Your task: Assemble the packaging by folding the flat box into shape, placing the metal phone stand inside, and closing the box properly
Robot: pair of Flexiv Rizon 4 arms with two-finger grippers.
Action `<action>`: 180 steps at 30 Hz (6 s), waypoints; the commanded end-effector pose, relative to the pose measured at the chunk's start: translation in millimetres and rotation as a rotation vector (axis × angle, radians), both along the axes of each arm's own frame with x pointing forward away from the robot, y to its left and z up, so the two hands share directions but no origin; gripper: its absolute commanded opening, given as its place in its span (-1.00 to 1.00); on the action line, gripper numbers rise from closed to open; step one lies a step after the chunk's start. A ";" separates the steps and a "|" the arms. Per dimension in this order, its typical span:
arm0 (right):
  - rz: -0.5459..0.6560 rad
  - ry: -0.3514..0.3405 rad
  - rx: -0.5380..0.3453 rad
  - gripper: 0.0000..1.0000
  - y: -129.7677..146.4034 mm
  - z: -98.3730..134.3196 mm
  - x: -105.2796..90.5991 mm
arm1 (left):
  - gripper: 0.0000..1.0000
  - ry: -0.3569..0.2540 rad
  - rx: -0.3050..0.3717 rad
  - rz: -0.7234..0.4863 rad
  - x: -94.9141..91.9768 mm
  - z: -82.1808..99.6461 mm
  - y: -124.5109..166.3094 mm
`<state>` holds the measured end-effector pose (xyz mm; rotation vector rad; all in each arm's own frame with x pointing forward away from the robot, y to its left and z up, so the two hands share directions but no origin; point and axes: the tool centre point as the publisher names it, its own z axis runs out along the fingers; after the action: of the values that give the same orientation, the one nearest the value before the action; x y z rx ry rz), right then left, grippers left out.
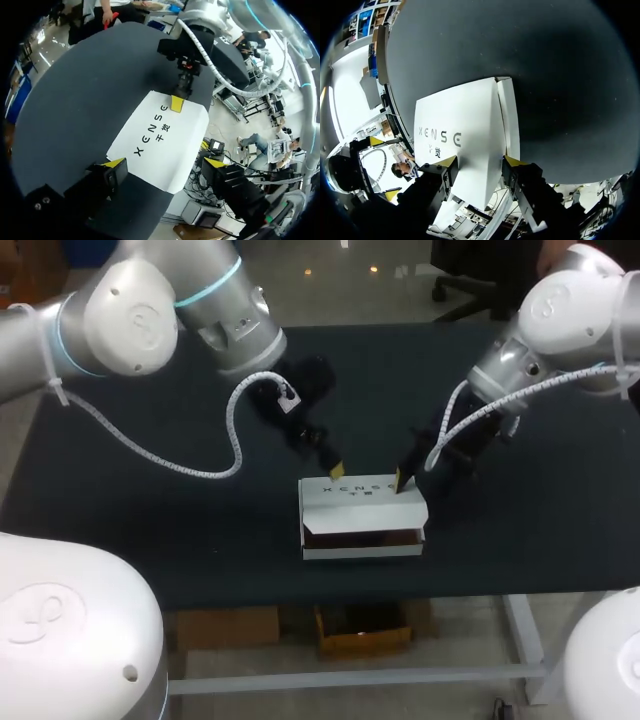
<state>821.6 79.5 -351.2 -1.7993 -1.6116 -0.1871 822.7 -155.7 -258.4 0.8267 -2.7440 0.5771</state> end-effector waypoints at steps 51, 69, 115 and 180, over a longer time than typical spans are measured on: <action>-0.001 0.015 0.005 0.00 3.3 -8.9 6.0 | 1.00 -0.384 0.316 -0.281 -25.2 -46.0 -8.1; 0.000 0.018 0.004 0.00 4.9 -9.6 7.8 | 0.50 -0.384 0.375 -0.282 -25.4 -58.9 -10.4; 0.006 0.024 0.006 -0.02 6.6 -11.8 10.6 | 0.58 -0.455 0.449 -0.301 -12.0 -88.0 -8.8; 0.005 0.014 0.009 -0.01 4.4 -8.3 7.6 | -0.06 -0.682 0.538 -0.250 -16.0 -104.6 -11.7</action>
<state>830.5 84.7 -360.2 -1.7858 -1.6037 -0.1756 808.5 -164.3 -360.4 0.3888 -3.6348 0.0609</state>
